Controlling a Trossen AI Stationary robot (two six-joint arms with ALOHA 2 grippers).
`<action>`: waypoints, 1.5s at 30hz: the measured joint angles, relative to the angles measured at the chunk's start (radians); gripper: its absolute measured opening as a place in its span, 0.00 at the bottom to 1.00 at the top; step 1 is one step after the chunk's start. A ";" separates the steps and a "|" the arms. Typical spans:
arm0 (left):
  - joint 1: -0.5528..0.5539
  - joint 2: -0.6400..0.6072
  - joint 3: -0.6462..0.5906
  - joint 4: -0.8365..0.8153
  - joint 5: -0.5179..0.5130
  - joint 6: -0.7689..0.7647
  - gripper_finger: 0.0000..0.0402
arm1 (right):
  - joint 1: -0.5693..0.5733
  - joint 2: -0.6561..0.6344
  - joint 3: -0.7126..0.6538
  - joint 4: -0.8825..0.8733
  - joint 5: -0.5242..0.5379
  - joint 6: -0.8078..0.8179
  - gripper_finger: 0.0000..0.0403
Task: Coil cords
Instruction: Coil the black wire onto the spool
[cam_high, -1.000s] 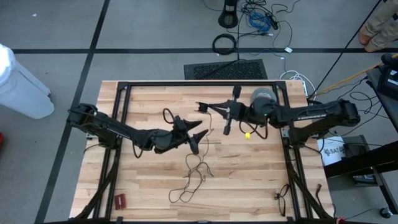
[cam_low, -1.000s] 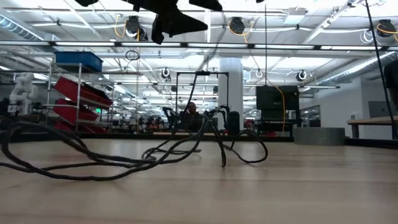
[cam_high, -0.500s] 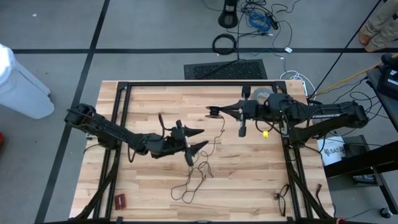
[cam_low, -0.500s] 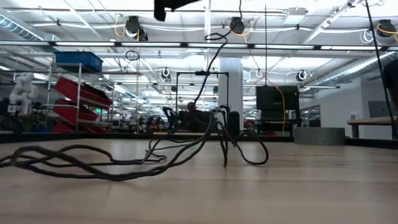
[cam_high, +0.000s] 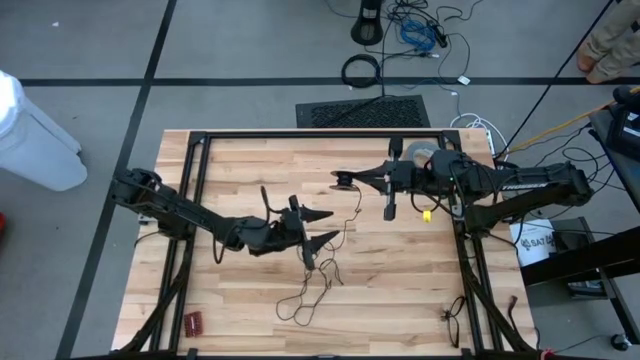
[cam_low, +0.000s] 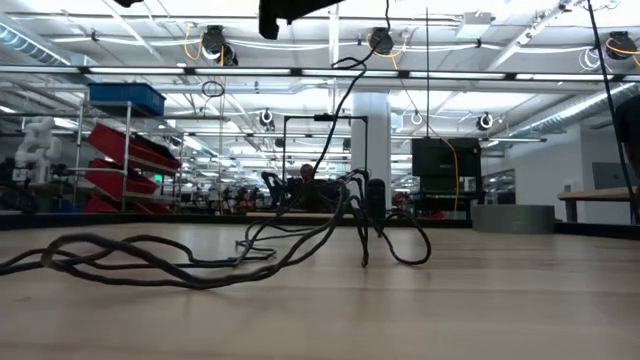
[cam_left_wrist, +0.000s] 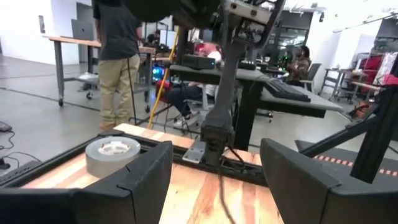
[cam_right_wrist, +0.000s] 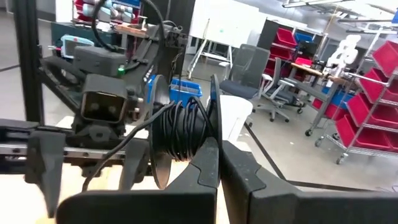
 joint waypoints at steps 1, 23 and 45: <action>0.003 0.001 0.000 0.005 0.011 0.001 0.62 | 0.000 0.000 0.000 -0.003 -0.008 0.002 0.00; 0.038 0.100 0.000 0.073 0.255 -0.003 0.62 | 0.030 0.002 0.000 -0.037 -0.052 0.072 0.00; 0.045 0.099 0.000 0.028 0.246 -0.056 0.50 | 0.042 0.002 0.000 0.020 -0.049 0.047 0.00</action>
